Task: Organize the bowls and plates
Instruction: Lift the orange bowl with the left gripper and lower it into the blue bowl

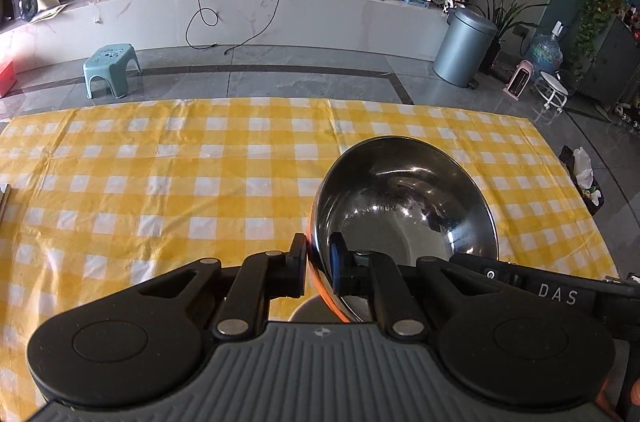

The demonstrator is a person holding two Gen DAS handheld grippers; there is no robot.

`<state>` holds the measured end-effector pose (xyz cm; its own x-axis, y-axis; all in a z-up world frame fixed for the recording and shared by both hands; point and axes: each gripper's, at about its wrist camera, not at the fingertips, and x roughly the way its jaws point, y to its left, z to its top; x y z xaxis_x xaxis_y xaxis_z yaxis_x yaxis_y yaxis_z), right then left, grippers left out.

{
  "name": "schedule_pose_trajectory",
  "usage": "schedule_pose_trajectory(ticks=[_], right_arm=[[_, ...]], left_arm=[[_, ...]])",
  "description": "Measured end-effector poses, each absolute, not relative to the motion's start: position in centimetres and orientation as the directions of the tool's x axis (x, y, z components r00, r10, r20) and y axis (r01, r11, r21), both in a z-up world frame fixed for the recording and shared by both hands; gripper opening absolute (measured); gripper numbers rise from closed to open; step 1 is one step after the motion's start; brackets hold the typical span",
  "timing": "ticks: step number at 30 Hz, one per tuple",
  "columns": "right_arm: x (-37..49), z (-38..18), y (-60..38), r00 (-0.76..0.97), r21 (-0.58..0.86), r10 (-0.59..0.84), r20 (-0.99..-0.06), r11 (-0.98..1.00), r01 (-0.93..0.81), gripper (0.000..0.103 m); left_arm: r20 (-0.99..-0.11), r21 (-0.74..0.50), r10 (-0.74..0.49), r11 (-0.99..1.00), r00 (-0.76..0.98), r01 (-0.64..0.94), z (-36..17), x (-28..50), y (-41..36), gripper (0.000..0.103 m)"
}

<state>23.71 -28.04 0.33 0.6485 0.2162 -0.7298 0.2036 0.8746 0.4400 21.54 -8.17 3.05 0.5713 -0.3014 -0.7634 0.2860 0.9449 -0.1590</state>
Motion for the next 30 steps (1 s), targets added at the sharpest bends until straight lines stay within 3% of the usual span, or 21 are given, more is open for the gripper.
schedule_pose_trajectory(ticks=[17,30], right_arm=[[10.9,1.4,-25.3,0.705,0.507,0.263,-0.659,0.847,0.157,0.011],[7.6,-0.5,-25.1,0.687,0.464,0.21,-0.695,0.861,0.206,0.009]], left_arm=[[-0.734,-0.252,-0.325,0.946,0.597,0.205,3.6,10.6,-4.0,0.014],[-0.78,-0.32,-0.352,0.935,0.518,0.154,-0.5,6.2,-3.1,0.018]])
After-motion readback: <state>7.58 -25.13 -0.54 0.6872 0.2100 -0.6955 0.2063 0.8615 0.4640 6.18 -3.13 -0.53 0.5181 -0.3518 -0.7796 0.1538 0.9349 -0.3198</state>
